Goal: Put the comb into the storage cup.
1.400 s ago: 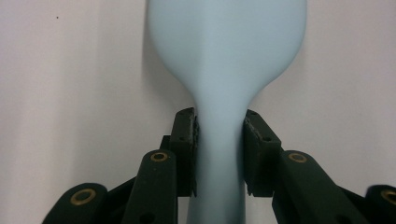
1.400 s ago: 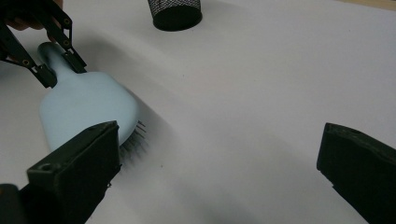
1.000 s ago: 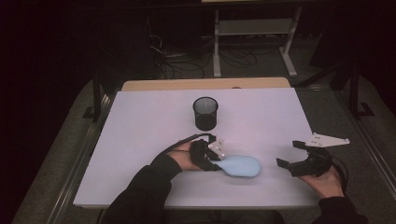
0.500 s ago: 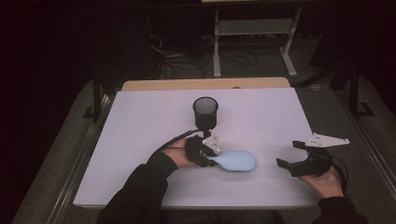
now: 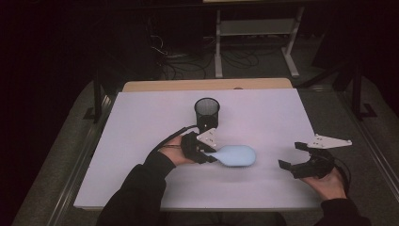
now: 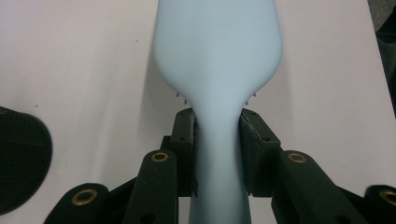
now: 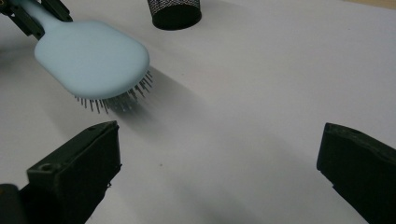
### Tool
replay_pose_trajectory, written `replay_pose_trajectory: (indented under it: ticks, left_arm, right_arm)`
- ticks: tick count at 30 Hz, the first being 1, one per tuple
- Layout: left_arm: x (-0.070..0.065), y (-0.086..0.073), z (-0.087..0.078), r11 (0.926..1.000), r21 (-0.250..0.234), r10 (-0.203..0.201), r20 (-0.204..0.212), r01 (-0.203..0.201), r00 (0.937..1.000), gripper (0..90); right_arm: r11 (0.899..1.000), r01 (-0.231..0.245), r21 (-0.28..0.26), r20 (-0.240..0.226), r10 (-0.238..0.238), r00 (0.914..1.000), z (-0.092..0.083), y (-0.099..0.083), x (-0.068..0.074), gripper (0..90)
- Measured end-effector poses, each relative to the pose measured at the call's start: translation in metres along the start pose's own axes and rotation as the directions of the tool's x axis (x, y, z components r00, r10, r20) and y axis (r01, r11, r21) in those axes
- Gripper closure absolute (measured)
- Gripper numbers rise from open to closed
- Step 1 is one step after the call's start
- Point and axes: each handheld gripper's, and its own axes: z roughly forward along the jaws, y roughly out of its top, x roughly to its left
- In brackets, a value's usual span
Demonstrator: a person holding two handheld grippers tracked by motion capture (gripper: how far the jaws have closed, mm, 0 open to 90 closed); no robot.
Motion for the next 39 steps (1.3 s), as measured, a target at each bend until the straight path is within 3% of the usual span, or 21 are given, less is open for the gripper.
replay_pose_trajectory:
  ticks: [18, 39]
  left_arm:
    - [0.005, 0.002, -0.036, 0.9971, -0.075, -0.014, -0.072, 0.009, 0.9973, 69.7]
    - [0.003, 0.000, -0.063, 0.9854, -0.170, -0.035, -0.129, 0.013, 0.9910, 69.7]
  right_arm:
    - [1.000, 0.000, 0.004, 0.000, 0.000, 1.0000, 0.001, 0.000, 0.000, 0.0]
    - [1.000, -0.005, -0.011, -0.016, 0.004, 0.9999, -0.002, 0.005, 0.003, 0.0]
